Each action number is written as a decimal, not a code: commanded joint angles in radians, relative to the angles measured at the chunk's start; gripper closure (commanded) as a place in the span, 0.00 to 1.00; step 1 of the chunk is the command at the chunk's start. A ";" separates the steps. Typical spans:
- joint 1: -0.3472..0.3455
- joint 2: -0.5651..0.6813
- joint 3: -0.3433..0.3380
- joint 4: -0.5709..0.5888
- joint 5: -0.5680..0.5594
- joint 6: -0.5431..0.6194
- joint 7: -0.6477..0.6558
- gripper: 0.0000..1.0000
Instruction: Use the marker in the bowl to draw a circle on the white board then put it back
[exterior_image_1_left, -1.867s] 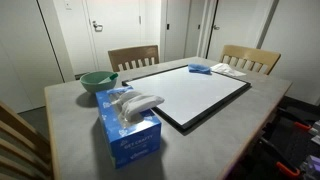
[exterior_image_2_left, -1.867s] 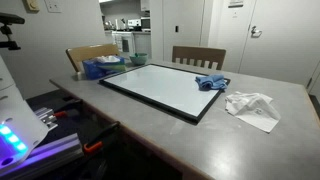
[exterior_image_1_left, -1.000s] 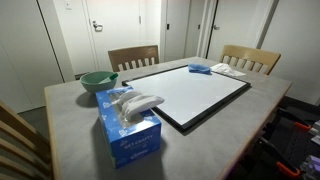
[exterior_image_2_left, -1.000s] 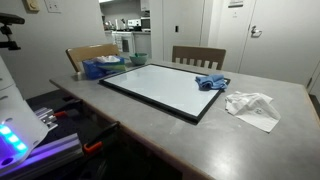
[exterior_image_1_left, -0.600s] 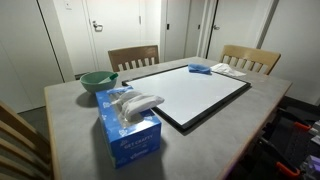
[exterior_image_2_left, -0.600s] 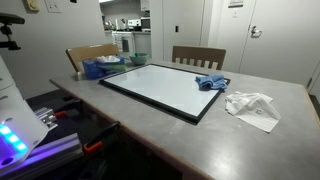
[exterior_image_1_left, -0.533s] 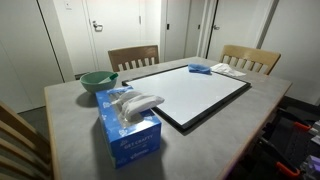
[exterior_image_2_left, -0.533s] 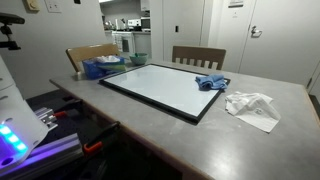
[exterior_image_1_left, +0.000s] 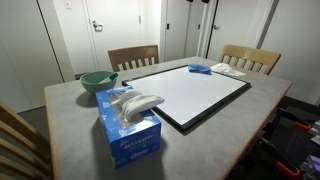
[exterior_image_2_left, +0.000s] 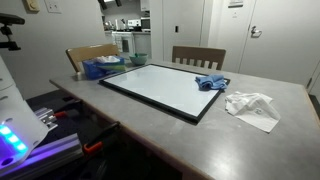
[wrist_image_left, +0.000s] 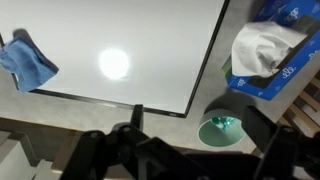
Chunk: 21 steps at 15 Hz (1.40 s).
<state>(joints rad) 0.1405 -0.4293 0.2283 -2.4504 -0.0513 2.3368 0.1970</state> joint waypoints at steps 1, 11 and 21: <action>0.001 0.012 -0.016 0.003 0.002 0.027 -0.021 0.00; 0.092 0.120 -0.141 -0.072 0.159 0.309 -0.324 0.00; 0.286 0.495 -0.327 0.150 0.636 0.436 -0.955 0.00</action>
<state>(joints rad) 0.4164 -0.0680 -0.0868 -2.4115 0.5205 2.7630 -0.6665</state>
